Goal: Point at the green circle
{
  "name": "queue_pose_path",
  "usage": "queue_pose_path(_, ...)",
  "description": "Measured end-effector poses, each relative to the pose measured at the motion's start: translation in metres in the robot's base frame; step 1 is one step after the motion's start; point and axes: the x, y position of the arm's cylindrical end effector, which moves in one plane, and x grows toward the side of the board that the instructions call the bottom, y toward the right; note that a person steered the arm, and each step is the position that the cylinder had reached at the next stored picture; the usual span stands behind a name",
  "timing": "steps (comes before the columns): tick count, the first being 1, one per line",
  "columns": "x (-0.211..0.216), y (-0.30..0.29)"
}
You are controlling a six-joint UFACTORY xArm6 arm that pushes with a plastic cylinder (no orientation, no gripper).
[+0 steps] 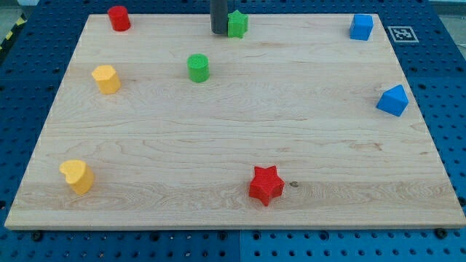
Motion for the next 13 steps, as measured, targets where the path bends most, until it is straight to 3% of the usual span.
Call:
queue_pose_path(3, 0.009, 0.010)
queue_pose_path(5, 0.111, 0.045)
queue_pose_path(9, 0.115, 0.043)
queue_pose_path(11, 0.079, 0.031)
queue_pose_path(13, 0.068, -0.071)
